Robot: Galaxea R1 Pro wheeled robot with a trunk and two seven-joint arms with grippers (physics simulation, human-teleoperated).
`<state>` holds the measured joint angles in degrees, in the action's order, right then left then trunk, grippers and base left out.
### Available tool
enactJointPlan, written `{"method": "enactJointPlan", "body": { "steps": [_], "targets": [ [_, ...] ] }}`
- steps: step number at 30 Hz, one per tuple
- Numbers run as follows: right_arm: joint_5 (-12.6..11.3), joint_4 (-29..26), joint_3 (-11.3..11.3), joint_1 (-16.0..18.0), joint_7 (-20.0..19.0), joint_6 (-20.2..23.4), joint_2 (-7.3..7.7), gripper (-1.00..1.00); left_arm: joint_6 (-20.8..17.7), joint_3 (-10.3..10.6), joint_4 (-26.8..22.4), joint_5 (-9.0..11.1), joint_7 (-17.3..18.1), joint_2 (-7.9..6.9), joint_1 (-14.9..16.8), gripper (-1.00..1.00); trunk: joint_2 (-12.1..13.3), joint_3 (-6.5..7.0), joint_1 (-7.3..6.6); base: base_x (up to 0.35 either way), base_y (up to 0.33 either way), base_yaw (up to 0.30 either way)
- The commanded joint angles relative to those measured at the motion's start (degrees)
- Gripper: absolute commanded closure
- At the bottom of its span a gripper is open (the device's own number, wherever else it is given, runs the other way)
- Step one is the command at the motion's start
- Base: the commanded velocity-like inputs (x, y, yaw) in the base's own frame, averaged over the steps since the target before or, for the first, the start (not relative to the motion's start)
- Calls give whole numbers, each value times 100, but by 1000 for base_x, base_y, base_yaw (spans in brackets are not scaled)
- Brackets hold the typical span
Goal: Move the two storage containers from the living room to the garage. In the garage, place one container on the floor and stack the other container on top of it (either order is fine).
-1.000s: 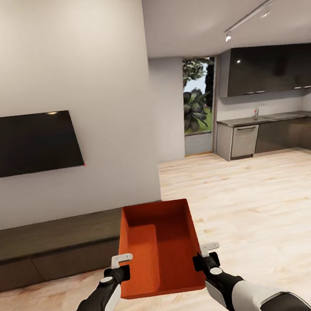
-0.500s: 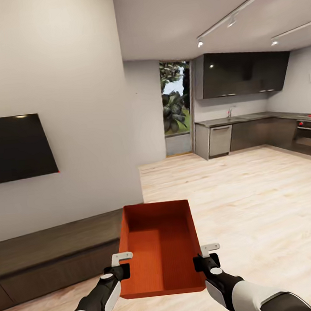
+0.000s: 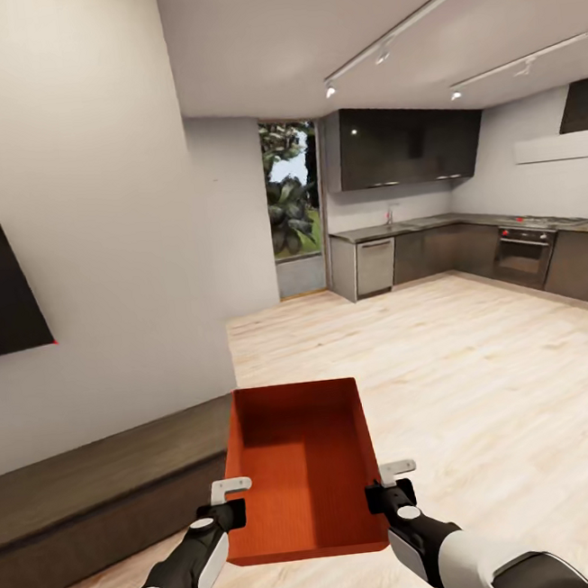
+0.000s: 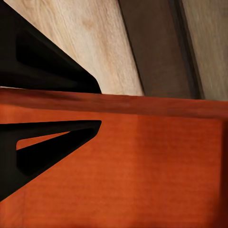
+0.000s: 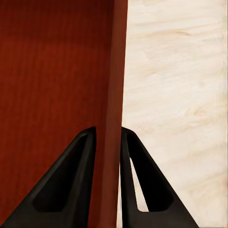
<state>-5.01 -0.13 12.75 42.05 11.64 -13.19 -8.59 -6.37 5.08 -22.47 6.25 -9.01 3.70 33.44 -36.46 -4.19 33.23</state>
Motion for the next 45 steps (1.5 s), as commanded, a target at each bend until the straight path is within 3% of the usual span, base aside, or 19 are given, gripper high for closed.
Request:
{"method": "enactJointPlan", "body": {
  "steps": [1,45],
  "targets": [
    [-177,22,-484,5,22,-37,13,100,250,-42,-73,79,-71,-10,5,100,-10,-11,2,0,0,-286],
    [-176,22,-484,6,22,-35,15,100,250,-42,-64,87,-72,-10,5,100,-10,-11,2,0,0,-286]
  ]
}}
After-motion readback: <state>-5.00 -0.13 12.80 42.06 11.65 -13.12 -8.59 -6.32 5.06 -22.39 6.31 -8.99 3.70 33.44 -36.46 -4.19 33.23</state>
